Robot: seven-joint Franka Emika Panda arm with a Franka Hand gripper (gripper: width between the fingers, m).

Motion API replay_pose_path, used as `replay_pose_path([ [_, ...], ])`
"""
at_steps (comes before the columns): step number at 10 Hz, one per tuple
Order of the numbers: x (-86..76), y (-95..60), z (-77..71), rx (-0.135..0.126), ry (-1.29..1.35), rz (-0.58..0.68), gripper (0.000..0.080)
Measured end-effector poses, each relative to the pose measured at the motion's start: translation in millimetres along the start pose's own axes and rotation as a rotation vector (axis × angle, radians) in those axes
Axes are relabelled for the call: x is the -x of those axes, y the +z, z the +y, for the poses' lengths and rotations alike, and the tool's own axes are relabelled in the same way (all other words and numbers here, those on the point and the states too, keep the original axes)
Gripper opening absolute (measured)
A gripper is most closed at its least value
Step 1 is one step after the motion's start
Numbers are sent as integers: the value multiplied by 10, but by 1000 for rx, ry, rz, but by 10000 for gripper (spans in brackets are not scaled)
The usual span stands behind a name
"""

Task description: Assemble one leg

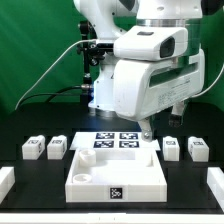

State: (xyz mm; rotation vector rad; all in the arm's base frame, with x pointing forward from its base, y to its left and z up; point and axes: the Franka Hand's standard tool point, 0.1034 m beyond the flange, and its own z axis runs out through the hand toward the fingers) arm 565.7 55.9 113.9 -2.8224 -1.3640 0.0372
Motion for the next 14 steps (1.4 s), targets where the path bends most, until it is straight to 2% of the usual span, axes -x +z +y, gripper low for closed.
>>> replay_pose_path([
  [5,11,13,-14,-1,-47,-1,650],
  [6,102,79,-122,-4,-93,-5,650],
  [7,241,139,-260,0,-249,-3,650],
  [8,413,215,-378,16,-409,9,650],
  [10,812,411,-423,52,-752,28,650],
  [11,888,437,-391,45,-823,25,650],
  [14,887,441,-385,47,-816,21,650],
])
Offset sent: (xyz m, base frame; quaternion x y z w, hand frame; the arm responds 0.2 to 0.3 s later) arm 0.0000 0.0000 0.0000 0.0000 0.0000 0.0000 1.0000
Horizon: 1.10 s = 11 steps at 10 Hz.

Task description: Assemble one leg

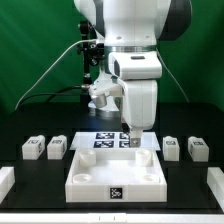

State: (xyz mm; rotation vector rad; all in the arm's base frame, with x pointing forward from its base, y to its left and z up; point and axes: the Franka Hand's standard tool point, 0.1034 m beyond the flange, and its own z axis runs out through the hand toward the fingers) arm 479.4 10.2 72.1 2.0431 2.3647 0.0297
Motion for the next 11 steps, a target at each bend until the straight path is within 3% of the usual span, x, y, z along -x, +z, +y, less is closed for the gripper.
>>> replay_pose_path([
  [1,17,26,-26,-6,9,0,650],
  [2,69,131,-147,-24,44,2,650],
  [4,140,379,-539,-52,80,7,650],
  [5,140,474,-622,-66,90,12,650],
  [6,155,572,-653,-60,96,17,650],
  [8,188,608,-658,-55,111,18,650],
  [11,191,618,-667,-57,113,19,220],
])
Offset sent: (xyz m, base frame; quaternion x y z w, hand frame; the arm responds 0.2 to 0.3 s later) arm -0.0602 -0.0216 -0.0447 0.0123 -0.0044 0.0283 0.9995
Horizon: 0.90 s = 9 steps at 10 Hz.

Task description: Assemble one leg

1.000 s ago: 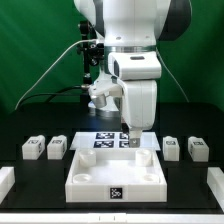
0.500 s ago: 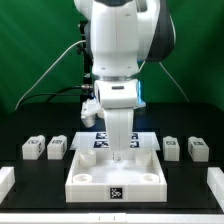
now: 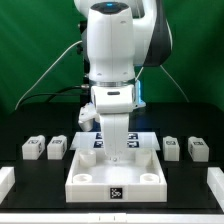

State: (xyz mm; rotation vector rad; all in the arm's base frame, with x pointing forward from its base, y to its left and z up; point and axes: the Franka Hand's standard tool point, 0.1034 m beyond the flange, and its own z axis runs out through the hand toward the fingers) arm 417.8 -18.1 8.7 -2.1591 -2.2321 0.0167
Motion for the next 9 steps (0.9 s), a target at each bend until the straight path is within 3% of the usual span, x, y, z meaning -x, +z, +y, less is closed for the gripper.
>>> replay_pose_path([
  [1,1,2,-1,0,0,0,220],
  [2,2,3,-1,0,1,0,57],
  [9,5,-3,11,5,2,0,57],
])
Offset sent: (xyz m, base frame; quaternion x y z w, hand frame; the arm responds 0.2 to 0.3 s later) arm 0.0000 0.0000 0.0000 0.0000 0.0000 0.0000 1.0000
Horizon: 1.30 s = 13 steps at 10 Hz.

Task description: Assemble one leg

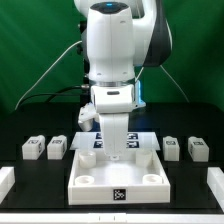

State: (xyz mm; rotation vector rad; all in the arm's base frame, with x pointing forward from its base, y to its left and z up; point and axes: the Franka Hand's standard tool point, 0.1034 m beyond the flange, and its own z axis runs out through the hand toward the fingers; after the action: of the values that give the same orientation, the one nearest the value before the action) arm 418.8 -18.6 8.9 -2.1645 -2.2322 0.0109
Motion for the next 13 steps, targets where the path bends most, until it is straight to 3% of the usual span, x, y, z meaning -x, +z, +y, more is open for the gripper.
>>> replay_pose_path([
  [2,-18,-2,16,2,8,1,57],
  [8,-749,-21,790,60,74,38,57],
  [10,-819,-8,802,21,82,28,58],
  [11,-818,-7,801,15,73,25,58],
  [13,-815,-9,800,30,63,25,58],
])
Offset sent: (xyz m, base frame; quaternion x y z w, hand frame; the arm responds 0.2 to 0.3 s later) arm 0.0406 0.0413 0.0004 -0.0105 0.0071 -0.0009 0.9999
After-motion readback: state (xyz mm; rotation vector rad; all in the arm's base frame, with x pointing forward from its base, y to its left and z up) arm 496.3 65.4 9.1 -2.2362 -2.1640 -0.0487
